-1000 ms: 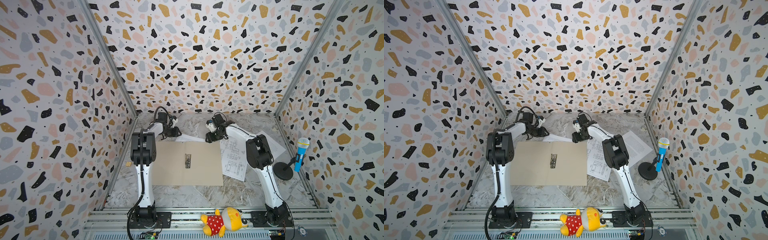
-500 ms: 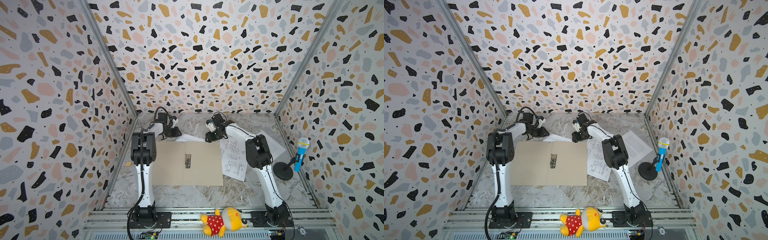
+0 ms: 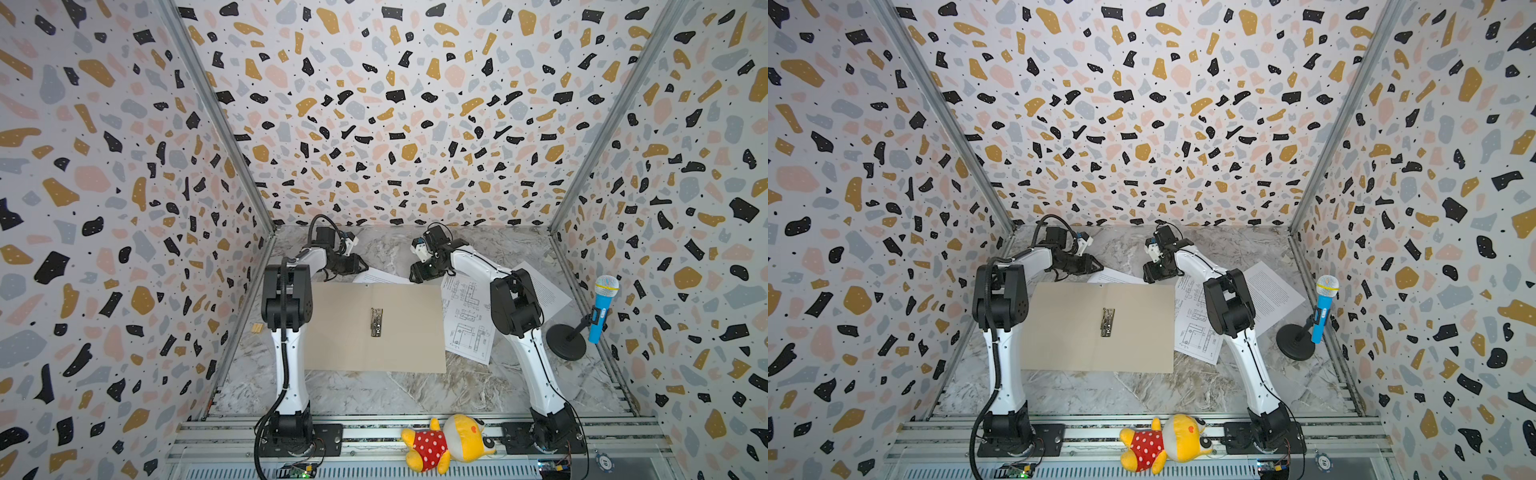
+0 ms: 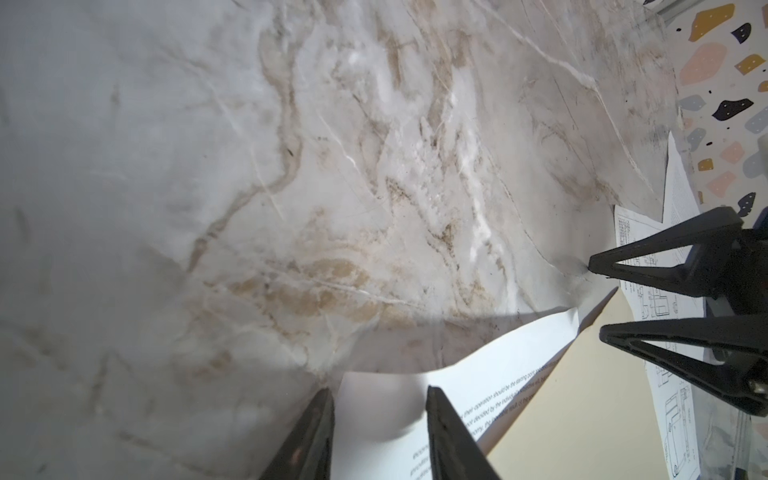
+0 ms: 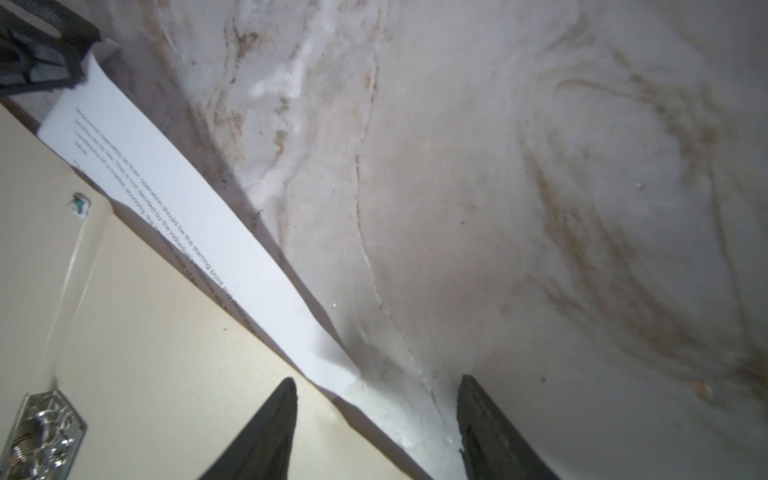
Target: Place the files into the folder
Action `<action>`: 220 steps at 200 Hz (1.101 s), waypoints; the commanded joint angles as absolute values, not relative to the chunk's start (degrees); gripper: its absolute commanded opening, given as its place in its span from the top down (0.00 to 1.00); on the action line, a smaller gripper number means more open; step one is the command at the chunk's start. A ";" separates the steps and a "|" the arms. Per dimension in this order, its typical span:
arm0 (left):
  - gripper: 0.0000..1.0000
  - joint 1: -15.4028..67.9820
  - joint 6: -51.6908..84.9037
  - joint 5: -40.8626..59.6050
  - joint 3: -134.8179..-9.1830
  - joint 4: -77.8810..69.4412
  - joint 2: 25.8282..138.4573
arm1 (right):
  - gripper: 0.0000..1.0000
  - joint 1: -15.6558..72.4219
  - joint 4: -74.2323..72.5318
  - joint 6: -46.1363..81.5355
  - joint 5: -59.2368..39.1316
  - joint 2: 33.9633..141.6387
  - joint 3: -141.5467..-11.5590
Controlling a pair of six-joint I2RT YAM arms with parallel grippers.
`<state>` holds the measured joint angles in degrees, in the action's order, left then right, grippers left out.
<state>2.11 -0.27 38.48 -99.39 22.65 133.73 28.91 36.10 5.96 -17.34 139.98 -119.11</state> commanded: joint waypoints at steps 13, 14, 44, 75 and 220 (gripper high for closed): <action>0.56 2.11 1.72 36.70 -97.05 22.80 132.51 | 0.36 28.64 38.60 5.54 -17.32 140.89 -120.79; 0.56 2.07 1.83 36.68 -97.04 22.70 132.48 | 0.36 28.56 38.55 5.54 -17.40 140.89 -120.78; 0.55 1.76 3.23 36.71 -96.95 21.48 131.61 | 0.31 27.34 37.79 5.54 -22.67 140.78 -121.37; 0.51 1.76 5.03 34.66 -95.92 20.36 130.07 | 0.30 27.50 37.79 5.11 -25.44 140.62 -121.43; 0.08 1.84 19.71 20.75 -73.16 12.13 105.15 | 0.11 26.22 28.45 7.71 -23.37 124.49 -103.33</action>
<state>1.93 15.53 24.36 -79.46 14.33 110.34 26.79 30.79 6.83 -24.86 132.60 -107.48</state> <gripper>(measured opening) 0.909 0.871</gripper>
